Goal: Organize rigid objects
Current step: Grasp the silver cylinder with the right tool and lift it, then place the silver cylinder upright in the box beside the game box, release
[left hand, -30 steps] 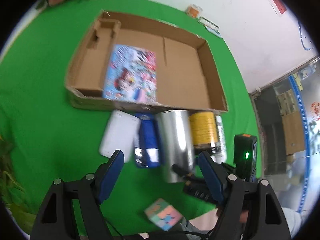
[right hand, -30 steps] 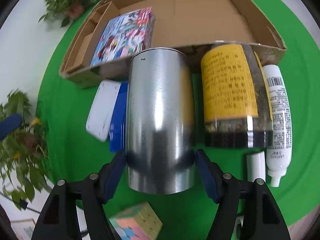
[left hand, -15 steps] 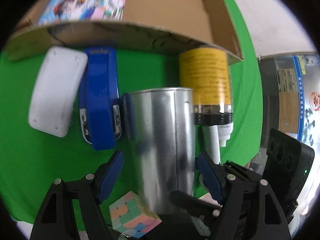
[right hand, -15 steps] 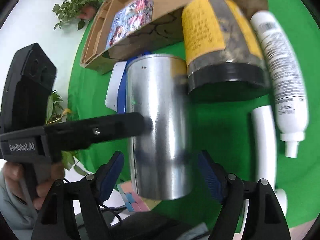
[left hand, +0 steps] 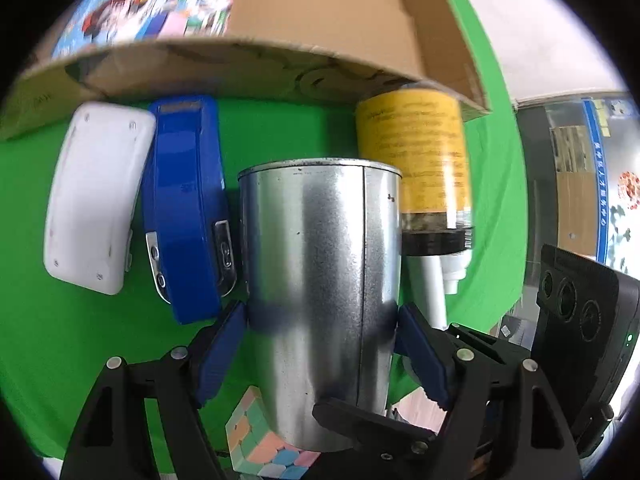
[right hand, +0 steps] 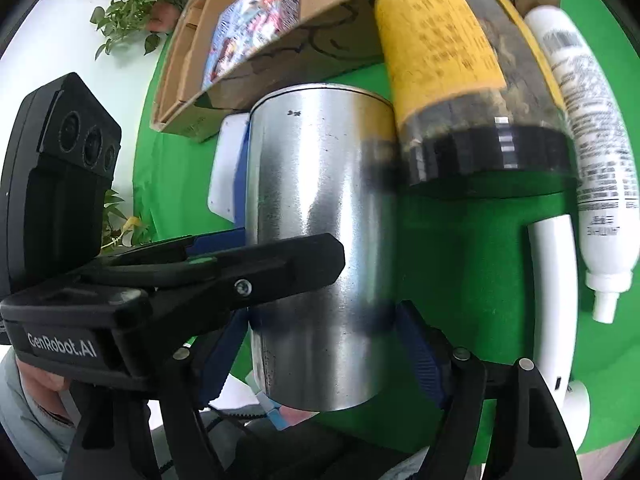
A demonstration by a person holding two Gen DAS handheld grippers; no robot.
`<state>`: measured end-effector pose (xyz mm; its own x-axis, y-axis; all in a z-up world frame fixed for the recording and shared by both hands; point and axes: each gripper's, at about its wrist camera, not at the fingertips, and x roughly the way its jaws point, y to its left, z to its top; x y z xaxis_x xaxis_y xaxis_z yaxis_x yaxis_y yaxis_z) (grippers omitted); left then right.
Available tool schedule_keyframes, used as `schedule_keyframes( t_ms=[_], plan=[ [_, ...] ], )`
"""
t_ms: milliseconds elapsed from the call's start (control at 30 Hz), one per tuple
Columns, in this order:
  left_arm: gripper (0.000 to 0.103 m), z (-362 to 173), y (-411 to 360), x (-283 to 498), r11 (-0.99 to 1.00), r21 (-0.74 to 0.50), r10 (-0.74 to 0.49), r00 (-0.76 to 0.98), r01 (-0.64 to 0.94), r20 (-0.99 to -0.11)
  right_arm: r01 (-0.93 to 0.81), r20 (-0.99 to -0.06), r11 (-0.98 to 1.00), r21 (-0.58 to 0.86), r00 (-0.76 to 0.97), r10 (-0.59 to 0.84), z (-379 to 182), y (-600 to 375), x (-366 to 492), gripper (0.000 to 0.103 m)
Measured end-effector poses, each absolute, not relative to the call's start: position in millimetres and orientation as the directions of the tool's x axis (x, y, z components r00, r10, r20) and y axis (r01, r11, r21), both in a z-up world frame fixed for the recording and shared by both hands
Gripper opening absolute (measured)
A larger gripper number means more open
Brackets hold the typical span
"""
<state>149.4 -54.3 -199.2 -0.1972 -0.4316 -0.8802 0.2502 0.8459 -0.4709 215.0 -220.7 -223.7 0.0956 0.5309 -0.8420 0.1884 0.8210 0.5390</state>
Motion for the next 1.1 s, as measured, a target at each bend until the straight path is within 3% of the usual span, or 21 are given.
schedule_keyframes(
  t_ms=[367,633,833,1100],
  plan=[
    [0.077,-88,-46,176,0.732,-0.525,-0.564,-0.046,0.434,-0.825,0.113,-0.867,0.888,0.445,0.304,0.396,-93,-217,227,0.073],
    [0.077,-64,-40,230,0.690,-0.572,-0.649,0.029,0.444,-0.760,0.110,-0.861,0.920,0.376,0.410,0.302,-27,-205,281,0.073],
    [0.077,-64,-44,272,0.701,-0.565,-0.645,0.050,0.435,-0.762,0.117,-0.854,0.912,0.394,0.412,0.316,-20,-206,323,0.073],
    [0.077,-91,-54,326,0.717,-0.594,-0.646,0.025,0.365,-0.763,0.105,-0.875,0.917,0.384,0.358,0.325,-67,-231,397,0.073]
  ],
)
